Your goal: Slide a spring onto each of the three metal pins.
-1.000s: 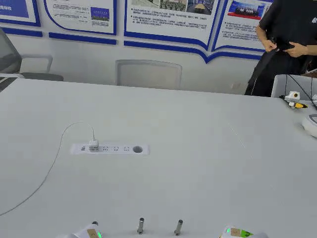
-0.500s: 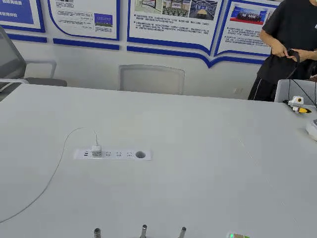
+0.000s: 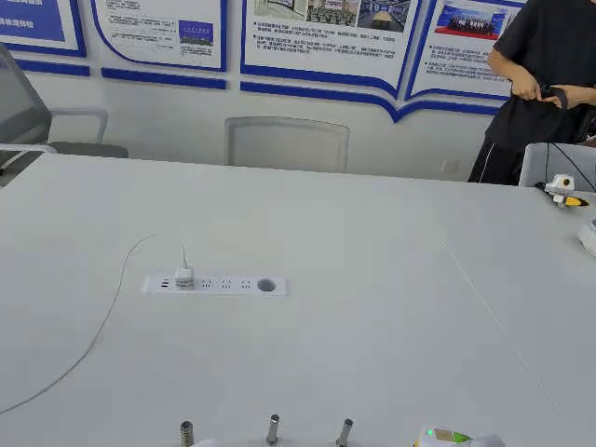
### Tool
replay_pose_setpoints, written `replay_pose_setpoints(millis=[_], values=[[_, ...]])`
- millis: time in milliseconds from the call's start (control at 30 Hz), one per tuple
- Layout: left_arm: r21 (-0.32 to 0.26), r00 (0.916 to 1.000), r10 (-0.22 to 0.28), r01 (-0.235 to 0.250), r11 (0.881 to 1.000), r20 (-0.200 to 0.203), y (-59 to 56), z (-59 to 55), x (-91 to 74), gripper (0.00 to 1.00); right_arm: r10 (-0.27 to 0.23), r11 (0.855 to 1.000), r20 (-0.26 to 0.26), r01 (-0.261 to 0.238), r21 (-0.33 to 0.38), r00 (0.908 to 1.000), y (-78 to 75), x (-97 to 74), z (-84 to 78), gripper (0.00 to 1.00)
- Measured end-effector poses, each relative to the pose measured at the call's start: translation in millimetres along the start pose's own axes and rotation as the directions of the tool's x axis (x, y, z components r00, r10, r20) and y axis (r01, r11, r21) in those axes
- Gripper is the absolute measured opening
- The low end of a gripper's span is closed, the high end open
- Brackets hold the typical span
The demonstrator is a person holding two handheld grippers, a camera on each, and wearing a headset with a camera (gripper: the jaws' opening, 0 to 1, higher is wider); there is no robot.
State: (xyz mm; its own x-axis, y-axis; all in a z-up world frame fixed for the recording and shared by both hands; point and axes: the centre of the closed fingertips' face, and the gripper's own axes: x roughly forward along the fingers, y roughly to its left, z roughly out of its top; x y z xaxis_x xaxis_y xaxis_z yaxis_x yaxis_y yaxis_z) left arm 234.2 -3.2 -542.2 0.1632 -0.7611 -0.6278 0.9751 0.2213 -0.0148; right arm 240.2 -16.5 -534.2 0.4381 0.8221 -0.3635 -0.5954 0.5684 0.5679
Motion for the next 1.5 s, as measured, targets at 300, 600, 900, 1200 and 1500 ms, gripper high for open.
replay_pose_setpoints(millis=[300,600,900,1200,1500], values=[[0.071,0.9992,-0.039,0.039,0.997,-0.005,-9.1,4.7,1.0,0.10,0.040,0.999,-0.025,-0.040,0.014,0.9989,5.8,2.1,-4.0,0.24],[0.098,0.9985,-0.051,0.053,0.994,-0.021,-7.3,4.6,-1.1,0.10,0.067,0.998,-0.022,-0.067,0.012,0.9975,12.0,0.0,1.1,0.15],[0.127,0.9988,-0.046,0.047,0.991,-0.015,-1.4,15.9,-0.5,0.10,0.061,0.997,-0.028,-0.062,-0.043,0.9977,17.1,-4.4,16.9,0.12],[0.149,0.9981,-0.061,0.060,0.987,0.005,0.2,28.5,-1.0,0.10,0.002,0.946,-0.226,-0.075,-0.315,0.9741,18.4,-7.0,10.3,0.18],[0.164,0.9967,-0.080,0.076,0.984,0.015,-2.7,32.1,-4.8,0.10,0.013,0.912,-0.266,-0.120,-0.393,0.9639,24.1,-7.3,18.1,0.18]])
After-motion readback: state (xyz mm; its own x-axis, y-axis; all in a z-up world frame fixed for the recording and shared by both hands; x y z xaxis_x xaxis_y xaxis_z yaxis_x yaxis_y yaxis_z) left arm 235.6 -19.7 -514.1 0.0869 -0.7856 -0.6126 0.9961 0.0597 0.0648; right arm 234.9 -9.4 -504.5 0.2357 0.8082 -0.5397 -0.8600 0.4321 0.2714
